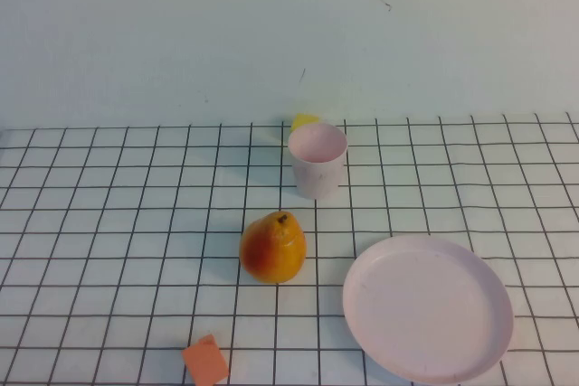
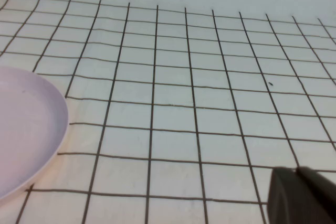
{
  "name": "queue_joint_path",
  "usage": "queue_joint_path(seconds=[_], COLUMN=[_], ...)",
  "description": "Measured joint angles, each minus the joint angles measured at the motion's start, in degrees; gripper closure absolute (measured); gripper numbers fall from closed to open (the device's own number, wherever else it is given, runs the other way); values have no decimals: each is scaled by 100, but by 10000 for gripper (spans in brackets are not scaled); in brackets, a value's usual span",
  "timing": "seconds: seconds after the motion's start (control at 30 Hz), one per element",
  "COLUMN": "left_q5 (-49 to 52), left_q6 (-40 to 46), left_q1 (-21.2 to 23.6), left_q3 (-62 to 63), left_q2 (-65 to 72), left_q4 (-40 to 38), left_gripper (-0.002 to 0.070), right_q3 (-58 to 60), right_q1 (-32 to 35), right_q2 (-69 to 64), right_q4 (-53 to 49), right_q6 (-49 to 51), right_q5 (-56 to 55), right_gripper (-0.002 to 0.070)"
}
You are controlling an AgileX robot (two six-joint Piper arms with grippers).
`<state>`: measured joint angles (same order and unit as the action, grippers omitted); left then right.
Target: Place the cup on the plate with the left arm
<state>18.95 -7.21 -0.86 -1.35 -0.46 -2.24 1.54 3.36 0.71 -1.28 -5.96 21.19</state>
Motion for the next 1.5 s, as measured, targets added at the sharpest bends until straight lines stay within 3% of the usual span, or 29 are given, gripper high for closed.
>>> queue_joint_path(seconds=[1.27, 1.5], left_q5=[0, -582], left_q6=[10, 10], left_q1=[0, 0], left_q3=[0, -22], left_q2=[0, 0], left_q4=[67, 224], left_gripper=[677, 677], right_q3=[0, 0], right_q1=[0, 0], right_q2=[0, 0], right_q4=[0, 0], right_q6=[0, 0], right_q5=[0, 0], right_gripper=[678, 678])
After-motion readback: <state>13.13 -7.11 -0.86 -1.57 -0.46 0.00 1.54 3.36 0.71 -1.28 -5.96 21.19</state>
